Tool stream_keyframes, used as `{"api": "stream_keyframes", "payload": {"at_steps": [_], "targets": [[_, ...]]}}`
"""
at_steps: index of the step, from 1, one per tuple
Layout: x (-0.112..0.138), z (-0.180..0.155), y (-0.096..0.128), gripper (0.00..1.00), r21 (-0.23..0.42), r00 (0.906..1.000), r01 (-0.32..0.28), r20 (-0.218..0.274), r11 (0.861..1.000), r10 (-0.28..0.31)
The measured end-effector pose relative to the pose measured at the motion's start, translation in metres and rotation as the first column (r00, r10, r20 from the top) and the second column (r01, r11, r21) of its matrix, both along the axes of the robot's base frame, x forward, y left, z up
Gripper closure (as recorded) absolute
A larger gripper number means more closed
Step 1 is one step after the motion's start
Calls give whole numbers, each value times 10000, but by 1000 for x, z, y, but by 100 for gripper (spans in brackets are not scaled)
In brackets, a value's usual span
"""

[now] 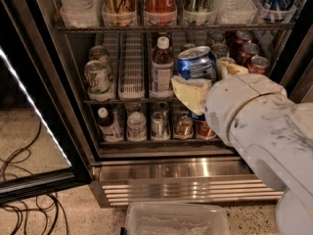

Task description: Pick pepsi can from top shelf of fridge

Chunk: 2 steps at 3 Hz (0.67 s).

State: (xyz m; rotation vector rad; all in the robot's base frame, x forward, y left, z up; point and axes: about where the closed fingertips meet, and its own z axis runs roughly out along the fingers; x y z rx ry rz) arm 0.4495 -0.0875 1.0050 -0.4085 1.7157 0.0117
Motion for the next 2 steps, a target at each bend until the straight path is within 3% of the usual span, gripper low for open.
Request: {"api": "stream_keyframes", "payload": {"at_steps": [1, 2], "targets": [[0, -14, -11, 100, 636, 9994, 172, -299, 9978, -153], [-2, -6, -4, 100, 1274, 9996, -128, -249, 9918, 161]]}}
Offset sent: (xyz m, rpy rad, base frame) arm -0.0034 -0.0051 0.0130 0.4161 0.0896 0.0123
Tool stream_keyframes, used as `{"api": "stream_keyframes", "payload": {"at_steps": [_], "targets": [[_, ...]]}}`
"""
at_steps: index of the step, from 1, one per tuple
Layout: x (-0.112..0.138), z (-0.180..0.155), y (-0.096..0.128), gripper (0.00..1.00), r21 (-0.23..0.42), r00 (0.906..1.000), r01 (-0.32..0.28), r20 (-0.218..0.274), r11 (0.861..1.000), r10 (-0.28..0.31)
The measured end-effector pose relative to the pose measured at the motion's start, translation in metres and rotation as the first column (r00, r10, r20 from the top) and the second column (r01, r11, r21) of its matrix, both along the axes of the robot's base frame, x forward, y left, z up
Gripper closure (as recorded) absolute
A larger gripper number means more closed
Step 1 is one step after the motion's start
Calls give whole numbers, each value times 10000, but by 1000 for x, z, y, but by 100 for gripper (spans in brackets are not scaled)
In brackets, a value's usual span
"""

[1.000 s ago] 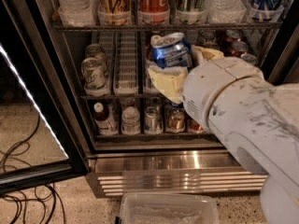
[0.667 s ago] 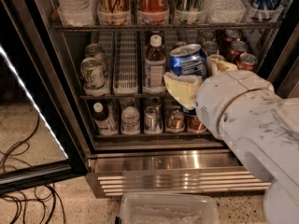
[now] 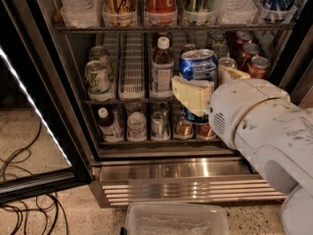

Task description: Pick pepsi can from top shelf of fridge

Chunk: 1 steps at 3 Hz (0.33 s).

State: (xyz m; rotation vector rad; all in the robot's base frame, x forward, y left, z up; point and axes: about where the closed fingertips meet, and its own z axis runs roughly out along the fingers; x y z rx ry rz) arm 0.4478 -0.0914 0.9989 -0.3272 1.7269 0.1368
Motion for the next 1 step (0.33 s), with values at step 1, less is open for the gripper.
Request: {"api": "stream_keyframes", "payload": {"at_steps": [1], "targets": [[0, 3, 3, 100, -512, 9998, -97, 176, 9986, 106]]}}
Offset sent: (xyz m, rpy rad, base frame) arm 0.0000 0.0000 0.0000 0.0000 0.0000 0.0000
